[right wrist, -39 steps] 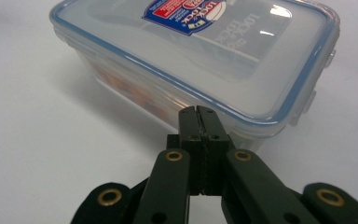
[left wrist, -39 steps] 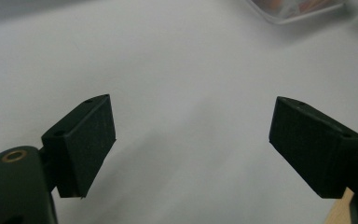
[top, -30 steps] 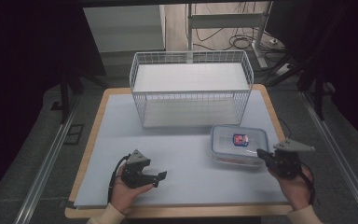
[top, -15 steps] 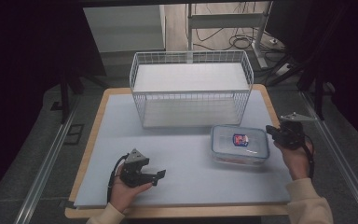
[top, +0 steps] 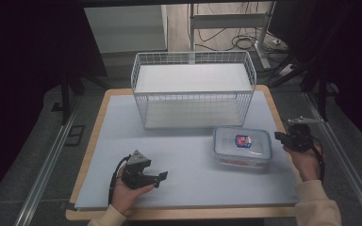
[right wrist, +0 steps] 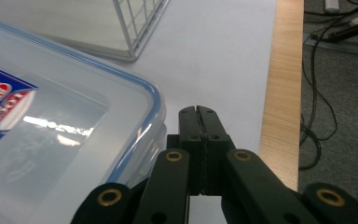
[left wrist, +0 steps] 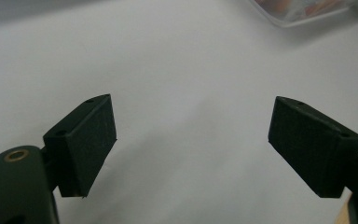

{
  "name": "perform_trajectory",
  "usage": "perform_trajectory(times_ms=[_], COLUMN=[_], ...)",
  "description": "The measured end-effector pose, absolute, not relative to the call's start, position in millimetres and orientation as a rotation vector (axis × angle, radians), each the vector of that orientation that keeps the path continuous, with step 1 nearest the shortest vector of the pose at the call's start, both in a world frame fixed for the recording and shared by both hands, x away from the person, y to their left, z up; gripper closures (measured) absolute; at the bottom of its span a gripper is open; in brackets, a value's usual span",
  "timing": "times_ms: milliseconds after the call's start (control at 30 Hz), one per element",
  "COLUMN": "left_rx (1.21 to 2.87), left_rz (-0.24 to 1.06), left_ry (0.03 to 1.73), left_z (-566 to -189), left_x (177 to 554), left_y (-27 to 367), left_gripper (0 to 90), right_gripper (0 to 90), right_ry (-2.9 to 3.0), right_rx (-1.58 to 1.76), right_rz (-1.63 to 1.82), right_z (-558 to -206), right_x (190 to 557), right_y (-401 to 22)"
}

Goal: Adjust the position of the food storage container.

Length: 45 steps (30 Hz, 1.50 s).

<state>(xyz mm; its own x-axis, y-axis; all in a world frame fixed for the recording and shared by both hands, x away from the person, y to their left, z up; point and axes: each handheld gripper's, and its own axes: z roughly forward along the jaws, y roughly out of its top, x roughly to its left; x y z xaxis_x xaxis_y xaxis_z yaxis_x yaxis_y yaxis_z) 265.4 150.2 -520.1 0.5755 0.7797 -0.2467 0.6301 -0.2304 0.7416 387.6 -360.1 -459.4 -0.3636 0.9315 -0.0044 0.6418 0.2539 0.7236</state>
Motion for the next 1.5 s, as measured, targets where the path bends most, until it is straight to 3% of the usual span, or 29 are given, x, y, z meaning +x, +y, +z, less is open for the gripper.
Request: perform_trajectory(times_ms=[200, 1033, 1500], left_rx=[1.948, 1.951, 1.936], left_rz=[0.225, 0.235, 0.247], left_ry=[1.130, 1.135, 1.152], left_z=[-519, -519, -518], left_x=[264, 264, 265], left_y=[151, 152, 157], left_gripper=[15.0, 15.0, 15.1], right_gripper=[89.8, 89.9, 89.9], right_ry=[2.132, 2.184, 2.259], right_rx=[1.429, 1.368, 1.273], right_rz=[0.819, 0.753, 0.833], right_z=[-467, -474, -479], right_x=[404, 408, 404], right_y=[-349, -326, -284])
